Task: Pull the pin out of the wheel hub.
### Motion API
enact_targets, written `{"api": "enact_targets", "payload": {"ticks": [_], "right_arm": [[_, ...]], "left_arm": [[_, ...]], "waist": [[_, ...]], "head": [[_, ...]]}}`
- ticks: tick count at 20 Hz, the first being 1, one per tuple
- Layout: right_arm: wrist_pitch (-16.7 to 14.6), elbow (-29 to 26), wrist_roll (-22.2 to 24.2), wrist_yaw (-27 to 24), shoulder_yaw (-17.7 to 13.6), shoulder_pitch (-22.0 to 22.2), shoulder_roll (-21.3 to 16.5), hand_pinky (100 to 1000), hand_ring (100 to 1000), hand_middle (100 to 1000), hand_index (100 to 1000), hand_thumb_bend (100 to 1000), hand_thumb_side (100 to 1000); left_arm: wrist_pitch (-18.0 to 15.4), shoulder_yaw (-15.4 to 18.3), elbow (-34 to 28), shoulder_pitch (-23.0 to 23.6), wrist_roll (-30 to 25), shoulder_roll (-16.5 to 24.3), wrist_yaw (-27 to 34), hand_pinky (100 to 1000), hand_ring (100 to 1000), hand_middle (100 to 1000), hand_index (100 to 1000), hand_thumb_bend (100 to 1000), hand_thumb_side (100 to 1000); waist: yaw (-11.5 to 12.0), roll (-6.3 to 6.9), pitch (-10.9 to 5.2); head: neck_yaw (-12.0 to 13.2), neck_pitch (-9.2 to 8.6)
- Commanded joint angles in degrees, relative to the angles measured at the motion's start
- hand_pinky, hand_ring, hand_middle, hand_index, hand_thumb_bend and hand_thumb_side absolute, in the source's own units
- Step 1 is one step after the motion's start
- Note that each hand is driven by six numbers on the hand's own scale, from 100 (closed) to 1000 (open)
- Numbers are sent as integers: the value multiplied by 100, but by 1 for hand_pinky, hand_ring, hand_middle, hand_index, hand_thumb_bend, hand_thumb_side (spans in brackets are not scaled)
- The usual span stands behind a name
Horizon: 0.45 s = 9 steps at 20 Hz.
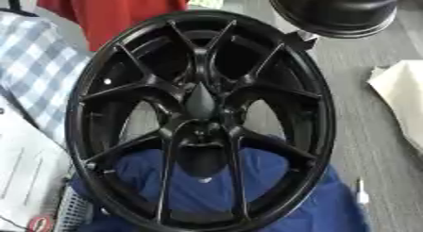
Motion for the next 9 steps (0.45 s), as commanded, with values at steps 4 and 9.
{"api": "enact_targets", "payload": {"ticks": [4, 9], "right_arm": [[-41, -147, -55, -62, -109, -105, -187, 879, 767, 740, 792, 100, 384], [-66, -234, -79, -105, -145, -190, -134, 879, 767, 740, 792, 100, 369]], "left_arm": [[-615, 720, -330, -285, 561, -211, 597, 811, 787, 738, 811, 585, 535], [-821, 594, -669, -364, 1056, -771, 1091, 811, 783, 722, 789, 620, 504]], "waist": [[25, -39, -177], [-2, -74, -149]], "head": [[54, 41], [60, 3]]}}
